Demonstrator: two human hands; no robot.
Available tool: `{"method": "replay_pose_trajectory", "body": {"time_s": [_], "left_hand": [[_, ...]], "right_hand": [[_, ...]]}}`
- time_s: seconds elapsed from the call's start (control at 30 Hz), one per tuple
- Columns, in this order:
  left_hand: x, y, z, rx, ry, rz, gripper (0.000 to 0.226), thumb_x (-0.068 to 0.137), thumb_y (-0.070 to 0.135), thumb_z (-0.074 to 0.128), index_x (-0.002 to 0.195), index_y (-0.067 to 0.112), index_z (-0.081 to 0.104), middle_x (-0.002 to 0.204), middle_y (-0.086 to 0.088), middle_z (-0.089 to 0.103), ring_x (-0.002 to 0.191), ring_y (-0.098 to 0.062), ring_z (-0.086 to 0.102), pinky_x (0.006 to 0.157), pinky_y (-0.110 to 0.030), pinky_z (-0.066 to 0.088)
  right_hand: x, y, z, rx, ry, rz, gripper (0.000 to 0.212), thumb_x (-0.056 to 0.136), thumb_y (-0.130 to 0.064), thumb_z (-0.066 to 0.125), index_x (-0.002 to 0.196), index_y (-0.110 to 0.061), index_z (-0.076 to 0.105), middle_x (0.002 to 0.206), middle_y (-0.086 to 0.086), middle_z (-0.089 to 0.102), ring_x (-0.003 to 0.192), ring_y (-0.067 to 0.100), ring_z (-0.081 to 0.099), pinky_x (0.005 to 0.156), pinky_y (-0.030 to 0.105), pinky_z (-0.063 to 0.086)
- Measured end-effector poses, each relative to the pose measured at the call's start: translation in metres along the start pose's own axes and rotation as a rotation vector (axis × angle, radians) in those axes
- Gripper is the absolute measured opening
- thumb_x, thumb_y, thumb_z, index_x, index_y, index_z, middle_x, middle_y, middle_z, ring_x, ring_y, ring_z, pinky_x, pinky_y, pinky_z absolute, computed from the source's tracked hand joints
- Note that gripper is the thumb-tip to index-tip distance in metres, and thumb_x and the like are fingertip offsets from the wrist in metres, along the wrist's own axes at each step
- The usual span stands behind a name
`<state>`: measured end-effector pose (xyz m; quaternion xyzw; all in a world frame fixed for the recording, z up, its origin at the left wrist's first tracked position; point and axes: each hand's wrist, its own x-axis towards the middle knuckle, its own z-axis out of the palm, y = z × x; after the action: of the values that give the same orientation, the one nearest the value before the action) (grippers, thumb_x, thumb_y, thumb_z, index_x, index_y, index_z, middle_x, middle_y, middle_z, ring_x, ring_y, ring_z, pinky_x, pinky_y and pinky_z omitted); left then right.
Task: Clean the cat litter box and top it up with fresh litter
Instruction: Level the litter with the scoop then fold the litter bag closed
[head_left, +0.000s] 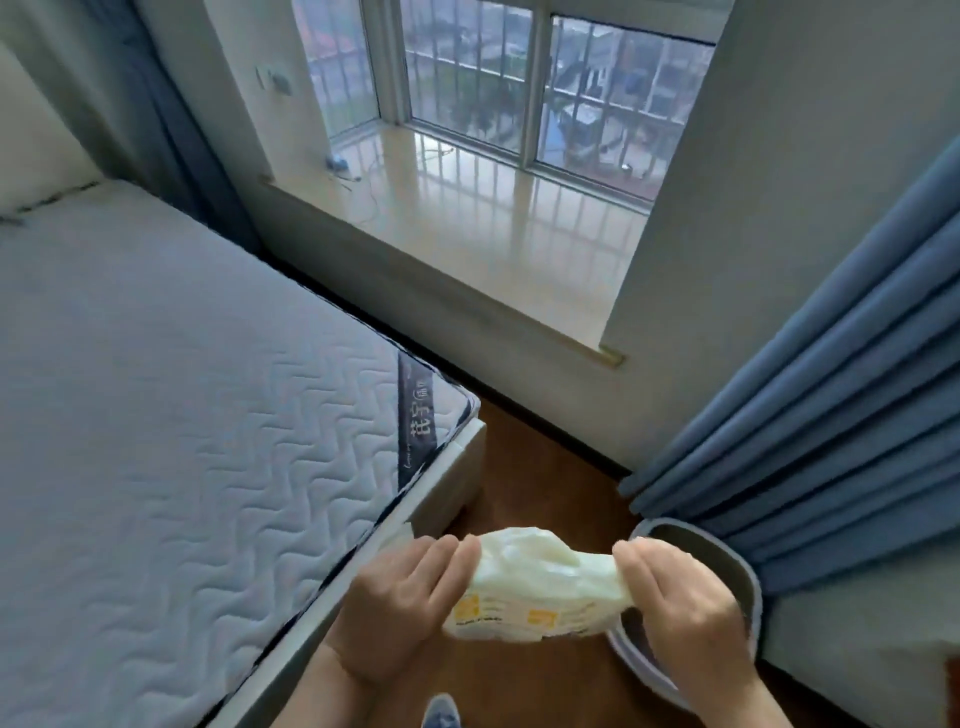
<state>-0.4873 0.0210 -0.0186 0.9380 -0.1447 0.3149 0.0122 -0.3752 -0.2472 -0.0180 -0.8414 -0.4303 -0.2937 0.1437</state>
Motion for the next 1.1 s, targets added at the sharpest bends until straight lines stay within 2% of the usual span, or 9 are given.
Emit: {"method": "replay_pose_trajectory", "body": {"time_s": [0.07,0.2,0.43,0.53,0.6,0.73,0.8,0.93,1.1], "left_hand": [[-0.005,0.014,-0.022,0.068,0.003,-0.035,0.017,0.101,0.017,0.052,0.112,0.007,0.06,0.085,-0.005,0.072,0.062,-0.019,0.063,0.046,-0.031,0.05],[-0.02,0.053,-0.063,0.176,-0.025,-0.167,0.046,0.107,0.029,0.038,0.099,0.005,0.077,0.084,-0.006,0.073,0.062,-0.019,0.067,0.045,-0.028,0.051],[-0.066,0.128,-0.104,0.408,-0.066,-0.417,0.033,0.103,0.023,0.049,0.101,0.006,0.076,0.088,-0.007,0.073,0.07,-0.019,0.07,0.05,-0.032,0.055],[-0.089,0.162,-0.122,0.501,-0.061,-0.524,0.023,0.097,0.021,0.057,0.102,0.006,0.074,0.087,-0.006,0.073,0.072,-0.019,0.07,0.055,-0.032,0.057],[-0.104,0.185,-0.136,0.573,-0.071,-0.591,0.016,0.09,0.012,0.065,0.104,0.007,0.073,0.086,-0.005,0.072,0.072,-0.018,0.069,0.059,-0.031,0.058],[-0.141,0.222,-0.167,0.721,-0.047,-0.723,0.02,0.095,0.003,0.058,0.098,0.009,0.077,0.081,-0.005,0.072,0.067,-0.017,0.068,0.056,-0.031,0.058],[-0.163,0.239,-0.184,0.786,-0.034,-0.789,0.023,0.097,0.004,0.055,0.097,0.009,0.078,0.082,-0.004,0.072,0.068,-0.017,0.069,0.057,-0.031,0.058],[-0.213,0.275,-0.219,0.891,-0.026,-0.926,0.029,0.1,0.005,0.05,0.096,0.009,0.079,0.082,-0.004,0.073,0.068,-0.017,0.069,0.058,-0.03,0.058],[-0.3,0.32,-0.273,0.939,-0.023,-1.095,0.024,0.095,0.003,0.055,0.097,0.009,0.078,0.083,-0.003,0.073,0.068,-0.016,0.068,0.058,-0.03,0.059]], "right_hand": [[0.004,-0.001,-0.005,0.046,0.018,-0.064,0.016,0.09,-0.005,0.059,0.106,-0.009,0.056,0.084,0.009,0.069,0.074,0.026,0.069,0.062,0.036,0.059],[0.007,-0.002,-0.008,0.185,0.026,-0.197,0.025,0.086,-0.009,0.069,0.106,-0.008,0.055,0.084,0.009,0.069,0.073,0.024,0.067,0.061,0.036,0.058],[0.012,-0.02,-0.007,0.41,0.038,-0.461,0.031,0.081,-0.005,0.071,0.108,-0.006,0.053,0.086,0.011,0.068,0.073,0.027,0.065,0.063,0.038,0.057],[0.018,-0.043,-0.011,0.487,0.051,-0.589,0.016,0.092,-0.003,0.05,0.107,-0.006,0.052,0.083,0.011,0.067,0.07,0.028,0.064,0.06,0.039,0.056],[0.02,-0.063,-0.014,0.544,0.034,-0.664,0.019,0.095,-0.003,0.038,0.108,-0.006,0.052,0.084,0.011,0.066,0.071,0.029,0.064,0.062,0.038,0.055],[0.017,-0.116,-0.024,0.646,0.027,-0.794,0.022,0.088,-0.004,0.047,0.11,-0.006,0.052,0.085,0.009,0.064,0.071,0.028,0.061,0.063,0.035,0.051],[0.014,-0.149,-0.032,0.681,0.051,-0.851,0.022,0.09,-0.004,0.041,0.108,-0.006,0.053,0.082,0.008,0.064,0.07,0.026,0.058,0.062,0.033,0.047],[-0.001,-0.221,-0.047,0.761,0.01,-0.975,0.037,0.073,-0.002,0.059,0.109,-0.008,0.053,0.084,0.008,0.067,0.069,0.028,0.062,0.059,0.033,0.051],[-0.03,-0.338,-0.072,0.825,-0.004,-1.142,0.023,0.086,-0.003,0.053,0.107,-0.01,0.053,0.081,0.005,0.065,0.067,0.027,0.062,0.057,0.032,0.049]]}}
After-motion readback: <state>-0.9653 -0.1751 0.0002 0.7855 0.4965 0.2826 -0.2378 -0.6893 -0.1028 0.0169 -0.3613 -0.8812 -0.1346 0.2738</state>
